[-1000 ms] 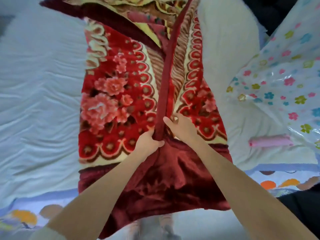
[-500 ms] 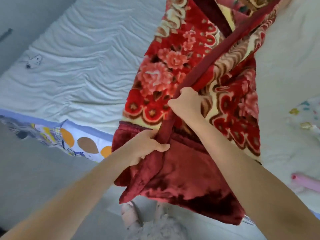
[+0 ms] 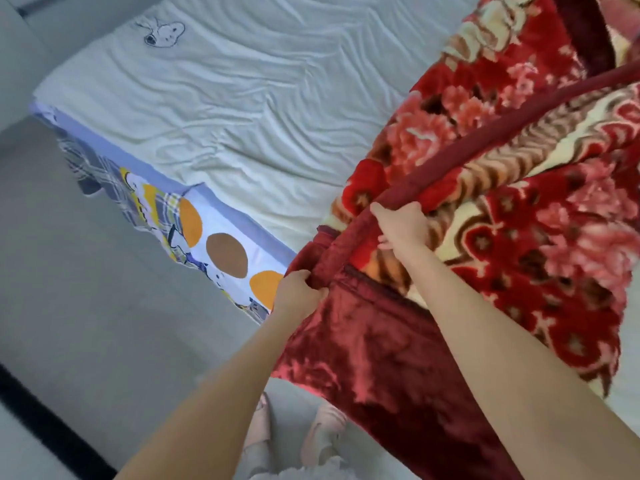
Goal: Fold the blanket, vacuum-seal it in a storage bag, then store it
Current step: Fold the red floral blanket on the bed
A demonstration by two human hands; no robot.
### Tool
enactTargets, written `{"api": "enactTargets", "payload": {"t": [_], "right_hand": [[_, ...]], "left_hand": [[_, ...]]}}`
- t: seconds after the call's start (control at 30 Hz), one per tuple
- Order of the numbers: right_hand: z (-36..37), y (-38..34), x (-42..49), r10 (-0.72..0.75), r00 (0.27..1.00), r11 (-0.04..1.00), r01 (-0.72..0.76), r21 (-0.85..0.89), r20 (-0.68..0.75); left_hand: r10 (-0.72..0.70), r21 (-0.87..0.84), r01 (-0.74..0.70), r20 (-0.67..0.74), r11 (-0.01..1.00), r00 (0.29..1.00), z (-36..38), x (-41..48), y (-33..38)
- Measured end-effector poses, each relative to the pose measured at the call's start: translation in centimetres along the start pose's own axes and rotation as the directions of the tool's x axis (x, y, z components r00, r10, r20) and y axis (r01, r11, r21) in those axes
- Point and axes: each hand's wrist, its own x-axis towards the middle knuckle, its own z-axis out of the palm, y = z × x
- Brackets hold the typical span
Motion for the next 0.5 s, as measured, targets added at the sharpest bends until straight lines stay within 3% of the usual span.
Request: {"api": "enactTargets", "payload": {"t": [0.1,0.17,0.27,0.33,0.4,0.5], "right_hand": [[-1.3,-1.6,3.2,0.063,0.996,0.996,-0.058,0.072,-0.067],[-1.9,-2.7,4.6,0.062,0.994,0.998,-0.059,0.031,-0.087],[-2.1,-3.3,5.6,0.096,0.994,0.994,-0.099,-0.052,-0.057],[-2.1,-4.1,5.8,0.098,0.994,0.995,-0.098,0.001,-0.055],[-2.4,-6.0,4.9,0.07,0.99,0.994,-0.059,0.095,-0.122],[-3.6,-9.7,3.6,-0.142,0.967,0.976,0.172,0.13,-0.212]], "left_hand": [[0.0,-0.04,0.0,0.01,0.999,1.0,0.1,0.8,-0.7],[0.021,-0.068,-0.021,-0.012,0.997,1.0,0.2,0.8,-1.2],[0.028,-0.134,-0.029,-0.007,0.99,1.0,0.1,0.0,-1.5],[0.04,-0.181,-0.036,0.019,0.983,0.999,-0.3,-0.7,-1.4],[0.062,-0.256,-0.047,0.049,0.966,0.997,-1.0,-1.6,-1.1],[0.093,-0.375,-0.076,0.026,0.924,0.995,-2.2,-2.3,-0.4]]}}
